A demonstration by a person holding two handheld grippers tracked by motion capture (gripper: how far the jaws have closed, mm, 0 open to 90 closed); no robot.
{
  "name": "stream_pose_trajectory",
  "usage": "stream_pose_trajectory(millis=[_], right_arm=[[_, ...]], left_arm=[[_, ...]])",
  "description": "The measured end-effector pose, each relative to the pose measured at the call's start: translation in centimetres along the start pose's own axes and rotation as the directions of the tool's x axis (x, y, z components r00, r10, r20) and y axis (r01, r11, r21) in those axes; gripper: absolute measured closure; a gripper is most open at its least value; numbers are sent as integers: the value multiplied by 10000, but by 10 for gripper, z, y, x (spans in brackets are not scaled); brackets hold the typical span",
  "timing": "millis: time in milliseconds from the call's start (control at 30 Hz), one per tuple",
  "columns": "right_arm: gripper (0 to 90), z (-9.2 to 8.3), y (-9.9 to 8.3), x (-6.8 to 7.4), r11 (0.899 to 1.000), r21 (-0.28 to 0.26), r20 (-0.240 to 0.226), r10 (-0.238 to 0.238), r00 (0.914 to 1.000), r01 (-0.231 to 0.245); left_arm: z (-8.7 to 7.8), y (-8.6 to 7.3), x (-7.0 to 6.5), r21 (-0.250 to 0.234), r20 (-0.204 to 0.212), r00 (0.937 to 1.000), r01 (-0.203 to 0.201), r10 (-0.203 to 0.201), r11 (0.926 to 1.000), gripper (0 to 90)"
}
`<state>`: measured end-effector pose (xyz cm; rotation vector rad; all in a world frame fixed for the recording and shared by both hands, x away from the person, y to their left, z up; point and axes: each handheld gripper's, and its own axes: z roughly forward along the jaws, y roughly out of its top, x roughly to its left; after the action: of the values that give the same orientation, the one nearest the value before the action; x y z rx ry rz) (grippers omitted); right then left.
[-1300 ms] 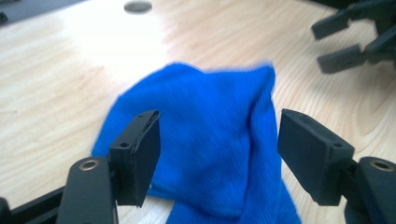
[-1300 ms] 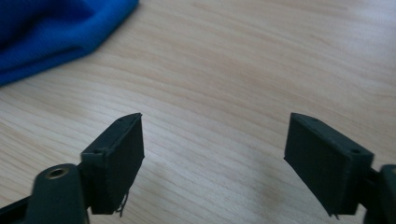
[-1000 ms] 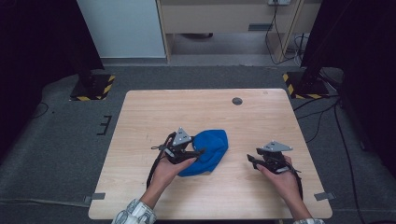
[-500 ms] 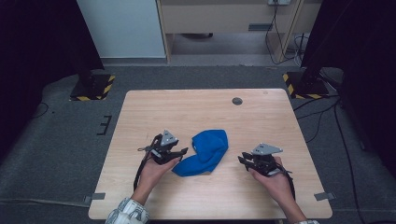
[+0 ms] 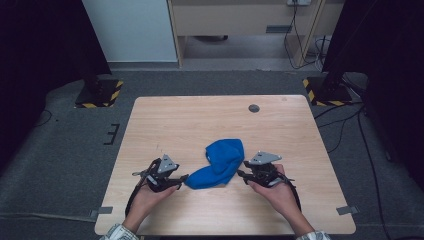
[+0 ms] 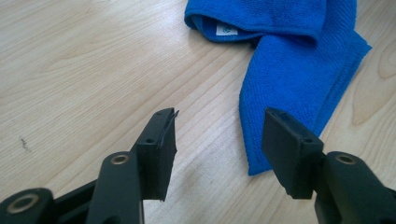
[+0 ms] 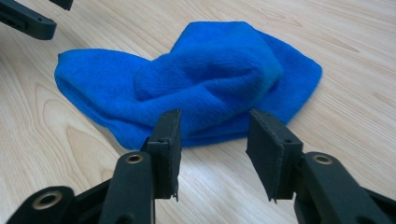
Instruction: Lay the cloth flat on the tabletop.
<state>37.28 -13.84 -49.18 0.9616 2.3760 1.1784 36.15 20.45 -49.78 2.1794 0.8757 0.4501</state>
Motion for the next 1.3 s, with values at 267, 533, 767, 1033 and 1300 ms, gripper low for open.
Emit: stream_pose_trajectory(millis=[267,533,767,1033,1300], right_arm=[[419,17,9,-2,9991,-1,332,427,9985,-427],[764,24,23,-15,9990,20,408,441,9982,-443],[812,51,48,-30,9992,201,477,328,9983,-338],[793,90,65,-36,9967,774,614,182,9979,-229],[517,76,64,-30,9978,640,705,121,9974,-167]], left_arm=[[-1,-1,6,-108,-260,9991,329,-332,9994,487],[-4,3,2,-418,-208,9990,378,-387,9984,501],[0,14,-2,-828,-189,9990,392,-409,9958,501],[6,26,-8,-1101,-223,9993,257,-283,9936,504],[8,25,1,-1192,-228,9982,526,-557,9915,509]])
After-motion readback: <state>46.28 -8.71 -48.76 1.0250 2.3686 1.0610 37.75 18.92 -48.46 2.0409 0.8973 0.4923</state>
